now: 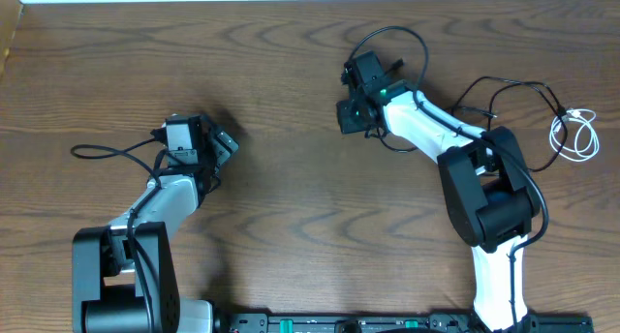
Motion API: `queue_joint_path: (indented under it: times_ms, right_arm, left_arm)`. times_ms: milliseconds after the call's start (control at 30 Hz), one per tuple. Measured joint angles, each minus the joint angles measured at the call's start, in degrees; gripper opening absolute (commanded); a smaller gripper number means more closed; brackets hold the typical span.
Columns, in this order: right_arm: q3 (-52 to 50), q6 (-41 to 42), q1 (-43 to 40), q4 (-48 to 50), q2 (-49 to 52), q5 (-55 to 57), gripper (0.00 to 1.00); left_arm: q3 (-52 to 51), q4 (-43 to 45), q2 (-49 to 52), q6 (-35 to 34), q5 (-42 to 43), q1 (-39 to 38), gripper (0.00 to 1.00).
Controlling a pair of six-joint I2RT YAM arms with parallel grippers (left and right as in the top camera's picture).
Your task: Untangle cables
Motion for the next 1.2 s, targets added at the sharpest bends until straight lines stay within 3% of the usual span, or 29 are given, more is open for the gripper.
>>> queue_joint_path:
  times_ms: [100, 333, 633, 667, 700, 767, 867, 1200]
  right_arm:
    - [0.24, 3.87, -1.27, -0.55, 0.04, 1.97, 0.01]
    - [1.03, 14.47, -8.59, -4.63, 0.07, 2.93, 0.01]
    - [1.27, 20.46, -18.25, -5.57, 0.04, 1.22, 0.07]
    - [1.27, 20.7, -19.15, -5.55, 0.04, 1.09, 0.13]
    - [1.27, 21.2, -19.96, -5.53, 0.04, 0.94, 0.26]
    - [1.49, 21.4, -21.18, -5.44, 0.04, 0.85, 0.64]
    - [1.99, 21.42, -22.34, -5.31, -0.24, 1.33, 0.99]
    - [2.25, 21.24, -22.27, -4.74, -0.48, 3.02, 0.99]
  left_arm:
    - [0.0, 0.09, 0.02, -0.02, 0.02, 0.0, 0.98]
    - [0.0, 0.09, 0.02, -0.04, 0.02, 0.0, 0.98]
    - [0.0, -0.33, 0.02, -0.04, 0.02, 0.0, 0.98]
    - [0.0, -0.33, 0.02, -0.02, 0.02, 0.0, 0.98]
    - [0.0, -0.33, 0.02, -0.04, 0.02, 0.0, 0.98]
    - [0.0, -0.33, 0.02, -0.07, 0.02, 0.0, 0.98]
    - [0.0, -0.33, 0.02, -1.36, 0.02, 0.0, 0.98]
    - [0.0, -0.26, 0.02, -3.06, 0.0, 0.0, 0.98]
